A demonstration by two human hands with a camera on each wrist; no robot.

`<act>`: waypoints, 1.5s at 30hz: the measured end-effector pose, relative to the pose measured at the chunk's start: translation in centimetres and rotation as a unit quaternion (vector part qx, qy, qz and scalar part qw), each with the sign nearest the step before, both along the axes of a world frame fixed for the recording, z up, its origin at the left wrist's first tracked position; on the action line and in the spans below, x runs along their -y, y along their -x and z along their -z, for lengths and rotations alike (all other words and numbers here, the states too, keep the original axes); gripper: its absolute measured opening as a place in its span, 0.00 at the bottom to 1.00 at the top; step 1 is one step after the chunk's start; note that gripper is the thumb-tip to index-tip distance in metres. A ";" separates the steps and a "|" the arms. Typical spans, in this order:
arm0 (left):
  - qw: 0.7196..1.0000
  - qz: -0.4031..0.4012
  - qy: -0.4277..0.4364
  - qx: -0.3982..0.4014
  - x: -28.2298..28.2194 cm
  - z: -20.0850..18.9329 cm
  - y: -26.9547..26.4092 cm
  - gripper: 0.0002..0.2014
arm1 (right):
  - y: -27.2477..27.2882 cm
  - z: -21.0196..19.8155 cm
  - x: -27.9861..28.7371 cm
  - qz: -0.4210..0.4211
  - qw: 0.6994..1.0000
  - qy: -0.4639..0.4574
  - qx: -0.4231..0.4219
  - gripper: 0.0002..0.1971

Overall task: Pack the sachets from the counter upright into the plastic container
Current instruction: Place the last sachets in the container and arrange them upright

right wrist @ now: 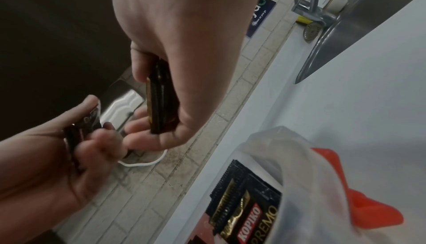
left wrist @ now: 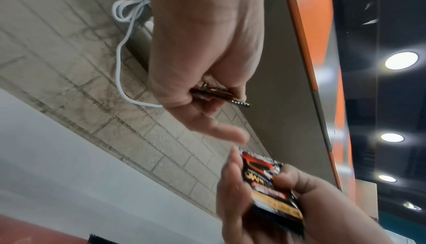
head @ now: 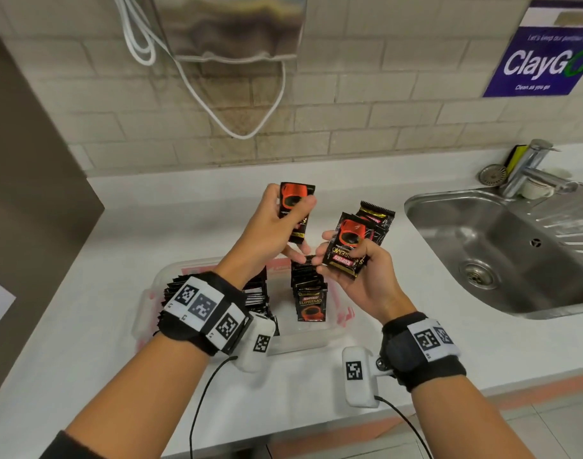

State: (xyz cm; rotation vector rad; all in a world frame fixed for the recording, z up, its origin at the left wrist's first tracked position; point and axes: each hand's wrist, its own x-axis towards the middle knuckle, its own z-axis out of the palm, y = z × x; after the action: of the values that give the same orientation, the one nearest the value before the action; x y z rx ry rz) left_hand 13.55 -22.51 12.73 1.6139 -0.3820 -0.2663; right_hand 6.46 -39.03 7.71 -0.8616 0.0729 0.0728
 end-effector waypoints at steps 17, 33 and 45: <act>0.922 0.100 -0.365 0.080 -2.5 1.1 0.0 0.12 | 0.5 1.8 0.2 0.124 0.992 -0.001 -0.014 0.13; 0.773 0.155 -0.576 0.216 2.8 4.9 2.3 0.08 | 1.2 3.2 -1.9 0.101 0.993 0.061 -0.026 0.15; 0.769 0.170 -0.580 0.210 3.7 5.3 3.0 0.05 | 1.1 4.1 -1.8 0.107 0.991 0.084 -0.020 0.15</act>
State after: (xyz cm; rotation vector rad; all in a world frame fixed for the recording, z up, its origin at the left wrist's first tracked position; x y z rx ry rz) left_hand 10.52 -26.24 7.45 2.8529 -0.9906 -0.4664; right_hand 5.35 -37.21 3.65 -1.0150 0.2112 -0.1183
